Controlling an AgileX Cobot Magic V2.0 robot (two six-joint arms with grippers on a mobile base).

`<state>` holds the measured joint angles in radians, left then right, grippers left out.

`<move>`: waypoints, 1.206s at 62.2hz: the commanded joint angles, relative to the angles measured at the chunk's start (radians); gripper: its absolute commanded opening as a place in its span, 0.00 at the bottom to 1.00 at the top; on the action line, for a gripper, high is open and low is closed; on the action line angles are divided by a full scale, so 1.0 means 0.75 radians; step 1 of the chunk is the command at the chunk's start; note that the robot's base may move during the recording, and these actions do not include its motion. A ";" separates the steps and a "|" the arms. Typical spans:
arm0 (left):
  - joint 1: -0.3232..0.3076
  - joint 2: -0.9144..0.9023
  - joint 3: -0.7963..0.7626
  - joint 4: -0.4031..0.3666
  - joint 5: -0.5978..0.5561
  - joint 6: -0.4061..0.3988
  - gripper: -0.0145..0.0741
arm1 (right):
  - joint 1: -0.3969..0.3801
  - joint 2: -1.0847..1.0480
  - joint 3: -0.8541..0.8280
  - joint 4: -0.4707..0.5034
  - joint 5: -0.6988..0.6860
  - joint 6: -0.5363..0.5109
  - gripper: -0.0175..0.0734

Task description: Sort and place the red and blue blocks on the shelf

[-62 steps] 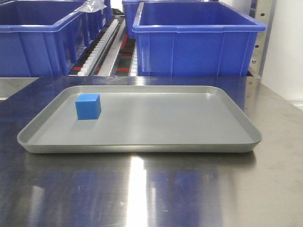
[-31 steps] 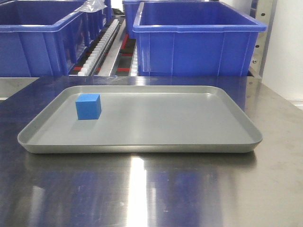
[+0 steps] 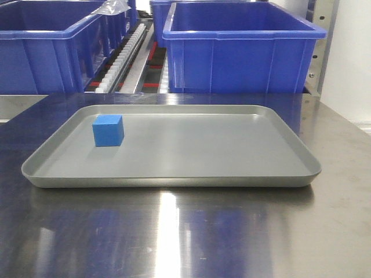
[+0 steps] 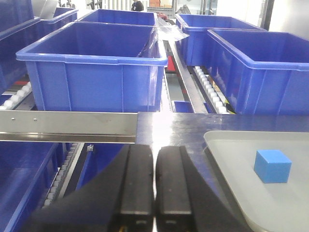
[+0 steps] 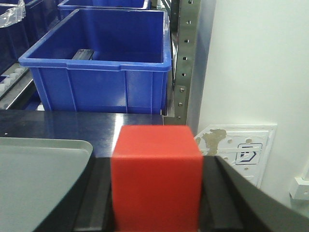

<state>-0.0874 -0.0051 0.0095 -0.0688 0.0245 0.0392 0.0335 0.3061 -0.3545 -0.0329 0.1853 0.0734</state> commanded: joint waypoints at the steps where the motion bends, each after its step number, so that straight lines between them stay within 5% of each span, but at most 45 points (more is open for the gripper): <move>1: -0.008 -0.023 0.059 -0.003 -0.118 -0.001 0.30 | -0.002 0.009 -0.037 0.002 -0.110 -0.001 0.26; 47: -0.008 -0.023 0.044 -0.037 -0.143 -0.006 0.30 | -0.002 0.009 -0.037 0.002 -0.110 -0.001 0.26; 56: -0.008 -0.017 -0.098 -0.045 0.127 -0.006 0.30 | -0.002 0.009 -0.037 0.002 -0.110 -0.001 0.26; 68: -0.008 0.115 -0.312 -0.261 0.278 -0.009 0.30 | -0.002 0.009 -0.037 0.002 -0.108 -0.001 0.26; 75: -0.008 0.255 -0.421 -0.279 0.416 -0.009 0.30 | -0.002 0.009 -0.037 0.002 -0.107 -0.001 0.26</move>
<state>-0.0874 0.1014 -0.2234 -0.2408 0.3322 0.0376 0.0335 0.3061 -0.3545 -0.0321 0.1860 0.0751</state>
